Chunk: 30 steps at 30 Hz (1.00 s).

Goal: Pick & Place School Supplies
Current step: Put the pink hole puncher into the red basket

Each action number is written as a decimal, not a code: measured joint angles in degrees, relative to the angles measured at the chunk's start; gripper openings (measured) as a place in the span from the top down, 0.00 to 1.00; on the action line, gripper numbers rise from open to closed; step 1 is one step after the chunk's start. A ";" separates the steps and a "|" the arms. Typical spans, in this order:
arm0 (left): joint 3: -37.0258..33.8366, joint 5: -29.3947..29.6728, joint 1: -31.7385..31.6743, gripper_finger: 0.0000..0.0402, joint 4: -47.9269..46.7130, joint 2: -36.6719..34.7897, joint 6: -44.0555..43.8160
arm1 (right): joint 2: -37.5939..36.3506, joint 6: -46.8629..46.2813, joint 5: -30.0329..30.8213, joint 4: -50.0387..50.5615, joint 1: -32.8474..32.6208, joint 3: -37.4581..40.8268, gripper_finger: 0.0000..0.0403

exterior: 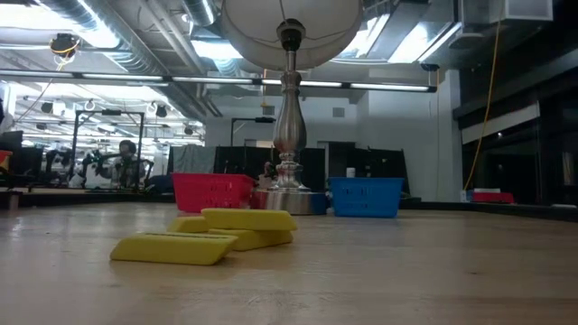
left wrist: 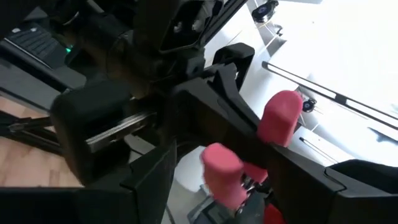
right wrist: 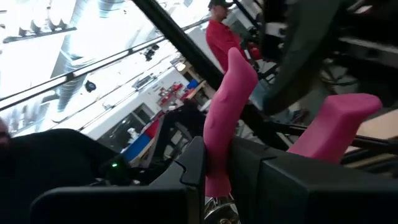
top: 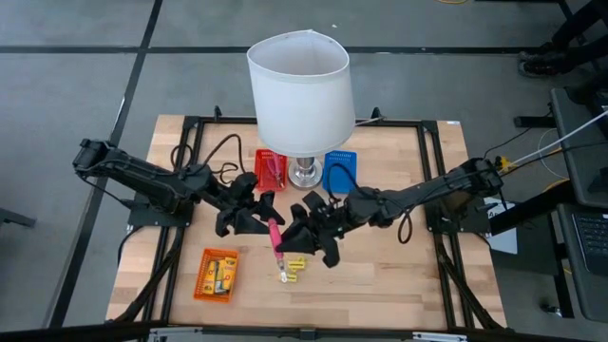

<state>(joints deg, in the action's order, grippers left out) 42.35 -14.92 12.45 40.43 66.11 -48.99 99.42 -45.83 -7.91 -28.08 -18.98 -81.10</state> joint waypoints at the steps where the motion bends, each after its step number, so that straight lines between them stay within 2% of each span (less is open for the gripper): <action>1: 0.00 0.06 0.00 0.40 -0.14 0.00 0.00 | 0.00 0.02 0.26 0.33 0.04 0.00 0.90; 8: -0.01 1.35 -0.17 0.48 -3.38 -0.01 -1.73 | 0.00 0.02 0.92 1.58 0.09 0.00 0.90; 12: -0.02 1.92 -0.11 0.62 -3.81 -0.04 -1.48 | 0.00 0.02 1.58 1.79 0.11 0.00 0.90; 17: -0.02 2.53 -0.07 0.88 -3.69 -0.27 -0.39 | 0.00 -0.12 3.48 2.11 0.03 0.04 0.90; 20: -0.02 3.99 0.31 0.89 -4.24 -0.74 0.68 | 0.00 -0.94 4.20 1.99 0.04 0.09 0.89; 22: -0.02 4.63 0.31 0.89 -4.66 -1.24 1.67 | 0.00 -2.94 4.95 1.84 0.04 0.09 0.80; 27: -0.09 3.57 0.51 0.91 -6.77 -2.60 3.57 | -0.13 -5.67 5.98 3.04 -0.25 -0.02 0.49; 30: -0.09 4.96 0.70 0.91 -12.46 -5.18 5.06 | -0.11 -6.23 5.95 3.35 -0.61 -0.02 0.39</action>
<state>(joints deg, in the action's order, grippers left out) 42.26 -9.96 13.15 27.97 60.93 -43.93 99.31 -52.05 -1.96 -24.73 -19.59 -81.12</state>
